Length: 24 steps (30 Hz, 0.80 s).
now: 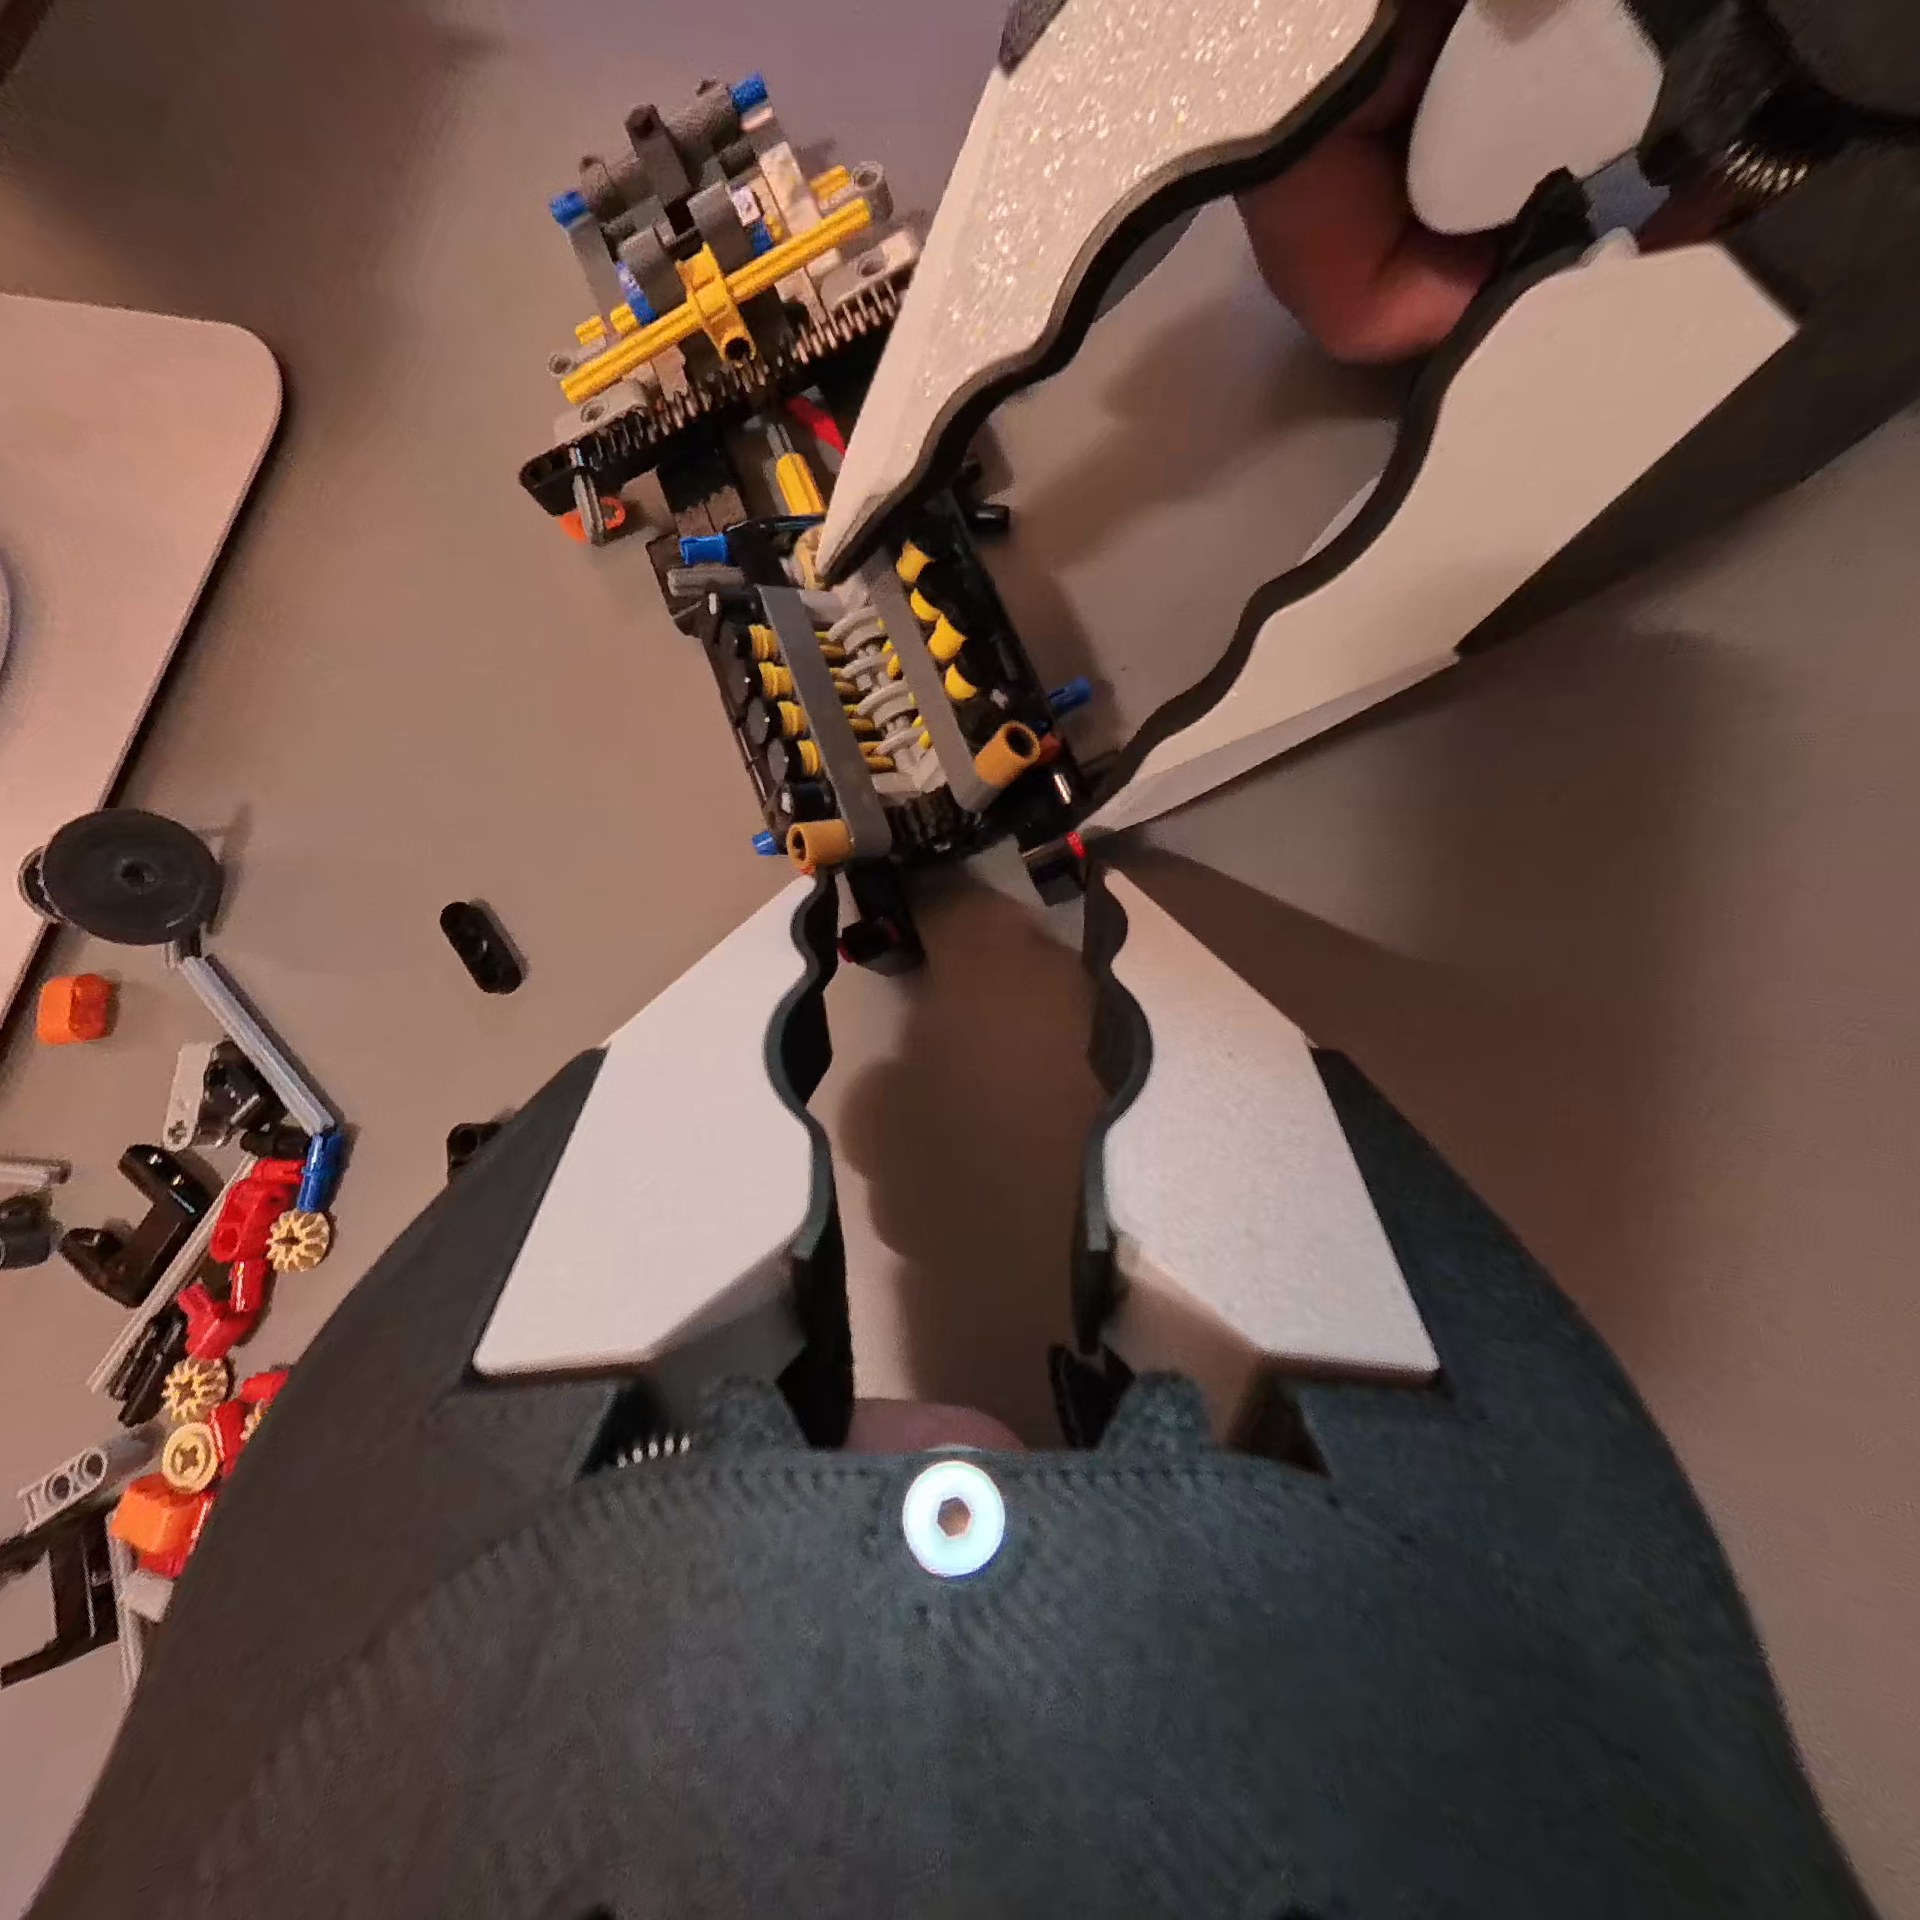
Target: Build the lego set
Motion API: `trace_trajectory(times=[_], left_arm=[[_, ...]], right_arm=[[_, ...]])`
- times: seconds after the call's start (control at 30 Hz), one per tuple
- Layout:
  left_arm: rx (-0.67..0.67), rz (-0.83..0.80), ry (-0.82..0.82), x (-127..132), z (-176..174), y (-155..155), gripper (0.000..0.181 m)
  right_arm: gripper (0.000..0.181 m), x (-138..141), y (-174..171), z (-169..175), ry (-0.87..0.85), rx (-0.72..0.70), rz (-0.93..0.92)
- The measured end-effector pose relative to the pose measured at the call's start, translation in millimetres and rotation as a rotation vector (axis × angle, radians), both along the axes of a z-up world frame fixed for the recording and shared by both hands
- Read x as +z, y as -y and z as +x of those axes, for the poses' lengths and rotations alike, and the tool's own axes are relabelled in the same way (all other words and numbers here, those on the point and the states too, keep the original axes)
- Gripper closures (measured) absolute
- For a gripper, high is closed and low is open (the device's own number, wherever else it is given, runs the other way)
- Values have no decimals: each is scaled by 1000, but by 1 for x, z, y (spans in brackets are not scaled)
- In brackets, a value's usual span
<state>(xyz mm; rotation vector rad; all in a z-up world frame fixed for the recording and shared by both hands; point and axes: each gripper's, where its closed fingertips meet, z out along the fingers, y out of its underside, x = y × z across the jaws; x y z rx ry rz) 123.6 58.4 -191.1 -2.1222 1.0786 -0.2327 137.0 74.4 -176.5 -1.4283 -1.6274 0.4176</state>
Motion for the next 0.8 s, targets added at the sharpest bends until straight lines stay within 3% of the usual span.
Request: trace_trajectory(times=[0.53, 0.8], left_arm=[[-2, 12, -4, 0, 1, 0, 134], [4, 6, -4, 1, -7, 1, 131]], right_arm=[[128, 2, -1, 2, -23, -13, -63], [119, 12, -4, 24, -30, -55, -57]])
